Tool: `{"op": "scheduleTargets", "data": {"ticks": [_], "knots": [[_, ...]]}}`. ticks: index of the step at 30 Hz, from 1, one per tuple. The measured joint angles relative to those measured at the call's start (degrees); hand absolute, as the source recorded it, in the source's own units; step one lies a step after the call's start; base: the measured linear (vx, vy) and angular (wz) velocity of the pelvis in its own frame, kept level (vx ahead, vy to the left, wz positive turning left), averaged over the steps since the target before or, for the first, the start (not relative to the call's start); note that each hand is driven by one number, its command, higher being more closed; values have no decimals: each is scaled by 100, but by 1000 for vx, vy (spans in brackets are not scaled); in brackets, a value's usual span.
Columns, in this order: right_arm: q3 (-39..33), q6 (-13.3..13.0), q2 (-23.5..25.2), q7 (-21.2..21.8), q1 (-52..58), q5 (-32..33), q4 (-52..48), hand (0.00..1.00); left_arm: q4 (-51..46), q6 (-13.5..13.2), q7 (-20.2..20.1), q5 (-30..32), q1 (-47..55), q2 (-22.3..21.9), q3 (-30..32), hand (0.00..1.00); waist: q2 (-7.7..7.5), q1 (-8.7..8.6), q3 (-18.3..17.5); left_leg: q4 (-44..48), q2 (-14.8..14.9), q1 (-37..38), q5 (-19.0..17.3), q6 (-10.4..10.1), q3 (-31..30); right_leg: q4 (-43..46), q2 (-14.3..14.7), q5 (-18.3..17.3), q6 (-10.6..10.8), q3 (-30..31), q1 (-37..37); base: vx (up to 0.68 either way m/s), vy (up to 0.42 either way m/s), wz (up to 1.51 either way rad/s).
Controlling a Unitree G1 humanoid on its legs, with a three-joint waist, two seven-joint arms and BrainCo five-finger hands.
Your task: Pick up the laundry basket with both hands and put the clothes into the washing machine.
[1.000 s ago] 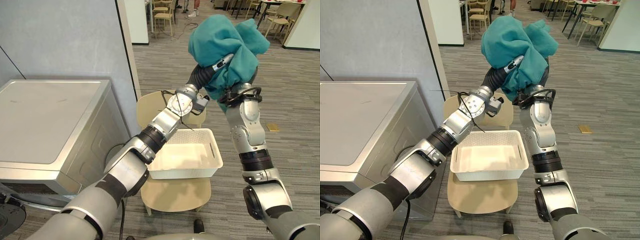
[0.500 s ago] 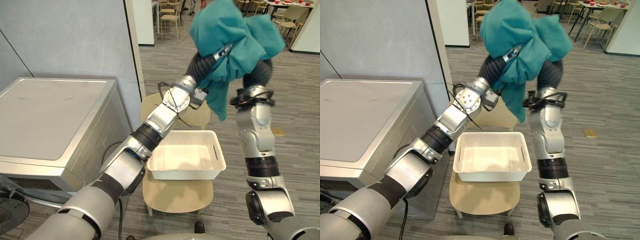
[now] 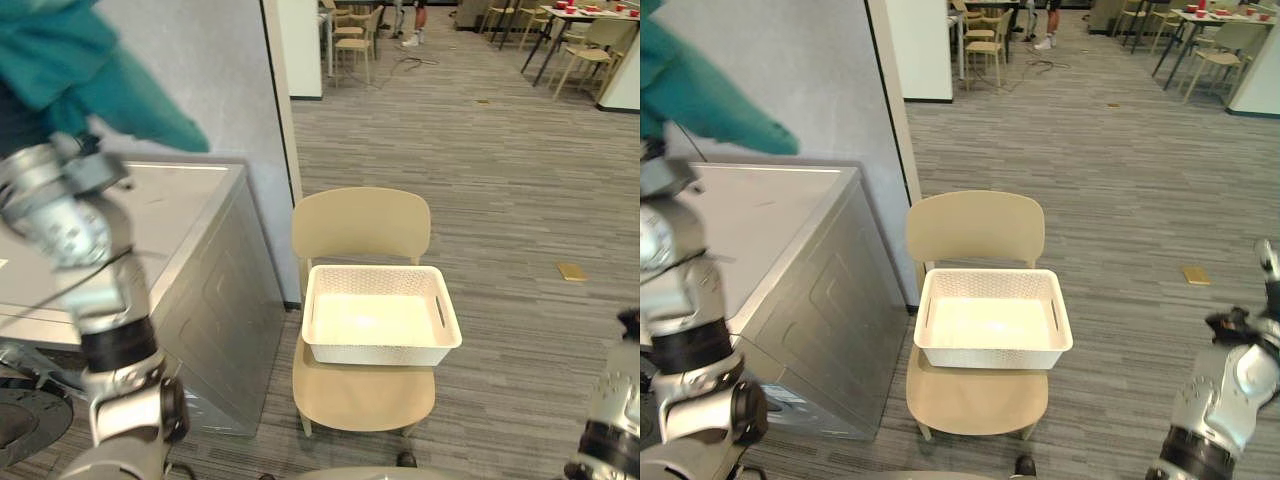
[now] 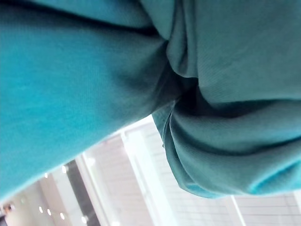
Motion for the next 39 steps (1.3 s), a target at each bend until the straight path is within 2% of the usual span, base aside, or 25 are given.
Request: {"op": "scheduleTargets", "data": {"ticks": [2, 3, 5, 6, 7, 9, 10, 11, 12, 16, 19, 20, 21, 22, 23, 24, 27, 28, 30, 35, 39], "knots": [[-227, 42, 252, 47, 399, -44, 74, 0, -274, -55, -17, 85, 860, -56, 613, 100, 92, 48, -72, 0, 0, -4, -9, 13, -47, -4, -2, -34, -4, -58, 39, 22, -4, 16], [-396, 56, 421, 101, 685, -55, 204, 0, -369, -63, -32, 143, 1356, -216, 925, 100, 137, 133, -134, 0, -1, -2, -32, 26, -73, -20, -2, -42, 1, -80, 66, 28, -5, 12], [-598, 97, 719, 156, 1003, -57, 504, 0, -491, -65, -33, 276, 2124, -607, 1405, 100, 142, 193, -196, 1, 0, -5, -63, 29, -106, -17, -4, -69, 8, -121, 84, 20, -3, 10], [-671, 104, 849, 202, 1107, -59, 618, 0, -499, -63, -33, 308, 2375, -777, 1544, 100, 192, 208, -241, 1, 0, -2, -69, 35, -124, -18, -5, -77, 10, -141, 84, 7, -2, 17], [-845, 114, 1231, 264, 1399, -60, 1060, 0, -497, -37, -24, 333, 3040, -1385, 1745, 100, 140, 270, -275, 2, 2, -4, -97, 21, -164, -15, -6, -97, 11, -191, 111, 4, 0, 14], [-956, 136, 1488, 348, 1580, -14, 1368, 0, -497, 28, -9, 486, 3454, -1811, 1754, 100, 164, 316, -304, 2, 4, 20, -106, 17, -165, -16, -10, -105, 15, -220, 181, 3, 1, 13], [-1014, 208, 1739, 377, 1721, 49, 1608, 0, -489, 117, -9, 645, 3888, -2244, 1712, 100, 117, 339, -271, 3, 3, 49, -108, 18, -166, 1, -20, -117, 19, -247, 196, -11, 5, 8], [-1025, 236, 1894, 454, 1815, 109, 1918, 0, -454, 195, -8, 730, 4272, -2644, 1609, 100, 132, 371, -280, 3, 4, 86, -112, 23, -153, 11, -24, -125, 26, -253, 246, -14, 6, 6], [-1037, 267, 1901, 474, 1865, 191, 2157, 0, -389, 249, -7, 757, 4455, -2875, 1521, 100, 93, 408, -249, 3, 0, 90, -123, 42, -145, 14, -34, -125, 27, -270, 284, 0, 0, 0], [-950, 303, 1953, 631, 1945, 539, 2814, 0, 824, 378, -70, 926, 4676, -2928, 1112, 100, 127, 442, -233, 2, 40, 112, -132, 35, 68, 72, -88, -148, 50, -474, 369, -78, 11, 23], [-644, 419, 1917, 985, 1928, 946, 3888, 0, 2584, 537, -332, 621, 4661, -2966, 1124, 100, 92, 494, -223, 1, 27, 167, -153, 10, 364, -4, -180, -145, 52, -540, 400, -39, 32, -3], [-505, 520, 1909, 1086, 1887, 985, 4405, 0, 3457, 618, -451, 456, 4637, -2979, 1233, 100, 110, 471, -181, -2, 1, 151, -231, -56, 397, -60, -198, -145, 51, -548, 451, -53, 28, 1], [-413, 654, 1974, 1143, 1878, 977, 4985, 0, 4419, 723, -560, 326, 4460, -2932, 1412, 100, -220, 409, -242, 64, -142, 231, -442, -193, 510, -101, -453, -155, 50, -532, 423, -25, 65, 3], [-423, 701, 1969, 1155, 1879, 966, 5202, 0, 4963, 760, -569, 216, 4364, -2921, 1482, 100, -321, 448, -219, 353, -226, 206, -485, -33, 476, -100, -557, -144, 63, -537, 422, 76, 74, -12], [-508, 720, 1904, 1150, 1837, 913, 5429, 0, 5933, 880, -719, 121, 4345, -2931, 1413, 100, -166, 459, -133, 755, -243, 192, -733, 165, 369, -97, -484, -135, 87, -510, 429, 106, 82, -14], [-663, 759, 1887, 1124, 1765, 807, 5724, 0, 6688, 1022, -869, 113, 4275, -2908, 1457, 100, -255, 388, -128, 528, -298, 271, -813, 212, 340, -99, -518, -188, 182, -450, 407, 85, 59, -13], [-679, 863, 1893, 1126, 1546, 589, 6236, 0, 7398, 1102, -1137, 20, 4175, -2874, 1269, 100, -454, 316, 41, 0, -486, 389, -797, 189, 336, -94, -558, -232, 174, -329, 220, -17, 59, -7], [-672, 862, 1876, 1126, 1460, 519, 6307, 0, 7436, 1104, -1160, 26, 4165, -2837, 1237, 100, -462, 308, 113, 0, -488, 421, -788, 176, 337, -93, -547, -232, 174, -294, 219, -12, 32, -23], [-470, 865, 1806, 1123, 1316, 334, 6339, 0, 7538, 1110, -1263, 42, 4172, -2777, 1077, 100, -413, 305, 262, 0, -499, 540, -755, 129, 378, -71, -494, -231, 173, -120, 292, -16, 14, -33], [721, 872, 1551, 1207, 1086, -12, 6333, 0, 7673, 1091, -1298, 253, 4008, -2526, -208, 100, -246, 310, 351, 2, -451, 741, -755, 127, 302, -53, -394, -232, 173, -46, 437, 13, -4, -6], [1251, 870, 1432, 1230, 1043, -346, 6334, 0, 7658, 1011, -1299, 245, 3914, -2424, -517, 100, -250, 299, 442, 47, -360, 650, -755, 126, -61, 154, -318, -261, 124, -253, 489, 61, -26, 33]]}}
